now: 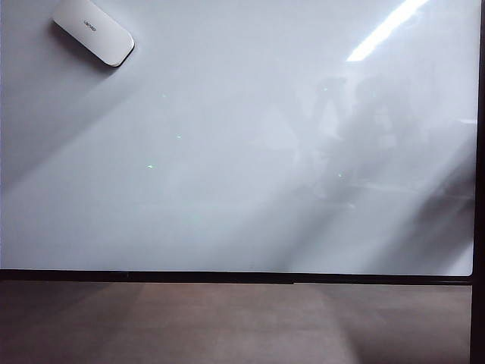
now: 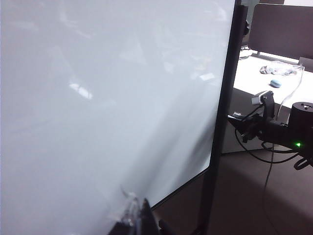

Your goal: Reach to the right to find the marker pen, pick it up, and write the number 3 on the whiteboard.

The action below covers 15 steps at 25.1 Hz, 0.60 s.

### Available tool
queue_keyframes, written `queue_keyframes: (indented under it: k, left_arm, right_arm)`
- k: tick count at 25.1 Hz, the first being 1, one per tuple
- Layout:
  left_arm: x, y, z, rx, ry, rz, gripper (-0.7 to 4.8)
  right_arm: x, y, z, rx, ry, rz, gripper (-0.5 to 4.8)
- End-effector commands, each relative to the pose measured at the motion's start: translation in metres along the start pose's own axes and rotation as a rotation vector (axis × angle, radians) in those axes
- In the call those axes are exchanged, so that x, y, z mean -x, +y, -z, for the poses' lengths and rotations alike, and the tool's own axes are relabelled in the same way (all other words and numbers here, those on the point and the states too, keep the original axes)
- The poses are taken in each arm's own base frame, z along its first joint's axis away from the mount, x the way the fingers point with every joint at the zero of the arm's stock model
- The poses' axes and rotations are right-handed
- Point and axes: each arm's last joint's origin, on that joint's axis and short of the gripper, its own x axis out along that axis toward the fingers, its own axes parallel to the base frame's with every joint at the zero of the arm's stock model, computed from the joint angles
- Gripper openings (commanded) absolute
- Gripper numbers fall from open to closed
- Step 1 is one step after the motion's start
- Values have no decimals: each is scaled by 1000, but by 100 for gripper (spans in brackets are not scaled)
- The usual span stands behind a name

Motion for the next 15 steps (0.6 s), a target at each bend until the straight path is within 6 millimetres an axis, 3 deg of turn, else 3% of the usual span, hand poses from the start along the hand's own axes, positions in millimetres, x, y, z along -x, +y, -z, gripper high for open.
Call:
queue_keyframes:
  k: [1, 7, 11, 15]
  left_arm:
    - [1, 0, -2, -1, -15, -1, -5]
    - [1, 0, -2, -1, -15, -1, -5]
    - [1, 0, -2, -1, -15, -1, -5]
    - [1, 0, -2, -1, -15, -1, -5]
  right_arm:
    - [-1, 0, -3, 4, -13, -1, 43]
    - [0, 0, -10, 10, -69, -6, 43]
    - [8, -7, -32, 26, -133, 16, 43]
    - [25, -26, -58, 38, -182, 101, 44]
